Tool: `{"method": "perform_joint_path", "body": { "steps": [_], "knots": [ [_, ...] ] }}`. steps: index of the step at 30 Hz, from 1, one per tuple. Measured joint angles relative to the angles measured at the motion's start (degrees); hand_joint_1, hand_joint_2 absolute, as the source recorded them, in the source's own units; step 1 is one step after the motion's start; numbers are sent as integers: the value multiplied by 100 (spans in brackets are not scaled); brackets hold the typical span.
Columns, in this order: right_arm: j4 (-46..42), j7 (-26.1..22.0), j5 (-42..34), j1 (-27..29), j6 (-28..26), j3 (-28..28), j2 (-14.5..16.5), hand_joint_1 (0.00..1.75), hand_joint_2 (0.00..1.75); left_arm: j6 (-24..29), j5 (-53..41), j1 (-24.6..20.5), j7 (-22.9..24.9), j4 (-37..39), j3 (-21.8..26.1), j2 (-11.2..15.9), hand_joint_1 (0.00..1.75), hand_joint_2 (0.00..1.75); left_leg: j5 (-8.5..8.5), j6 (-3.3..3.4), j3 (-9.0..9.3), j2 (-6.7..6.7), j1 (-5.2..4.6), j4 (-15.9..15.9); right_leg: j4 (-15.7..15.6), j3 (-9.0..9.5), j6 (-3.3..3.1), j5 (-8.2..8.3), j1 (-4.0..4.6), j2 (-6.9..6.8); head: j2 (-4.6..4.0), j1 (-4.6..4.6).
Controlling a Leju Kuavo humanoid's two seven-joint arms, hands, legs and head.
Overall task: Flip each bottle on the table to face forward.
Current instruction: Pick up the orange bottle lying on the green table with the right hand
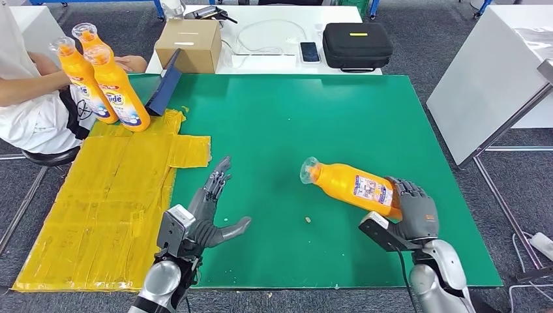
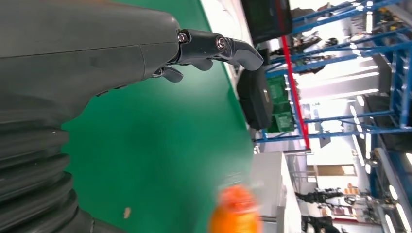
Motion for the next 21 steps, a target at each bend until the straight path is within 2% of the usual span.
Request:
{"method": "perform_joint_path", "body": {
  "steps": [7,11,16,21],
  "knots": [
    [-594,-53,-212,103,-181,25,839,175,175,-112,-16,541,8,-404,26,48,0,175,-5,-3,-13,-6,-1,-2,-1,-14,-2,-4,-1,-2,-1,1],
    [-858,-167,-601,103,-273,172,1271,175,175,-266,-46,651,14,-487,88,61,0,175,0,-1,-12,-10,0,-2,-1,-15,-4,-6,0,-5,-1,1],
    [-1053,-342,-932,119,-229,270,1531,175,175,-328,-67,711,20,-552,141,62,0,175,3,1,-13,-10,0,-2,0,-14,-4,-4,-1,-5,-1,3],
    [-1133,-579,-1308,142,116,520,1808,175,175,-419,-111,722,30,-591,170,60,0,175,2,2,-13,-8,-2,-1,-1,-16,-3,-3,-2,-4,-1,3]
  ]
}}
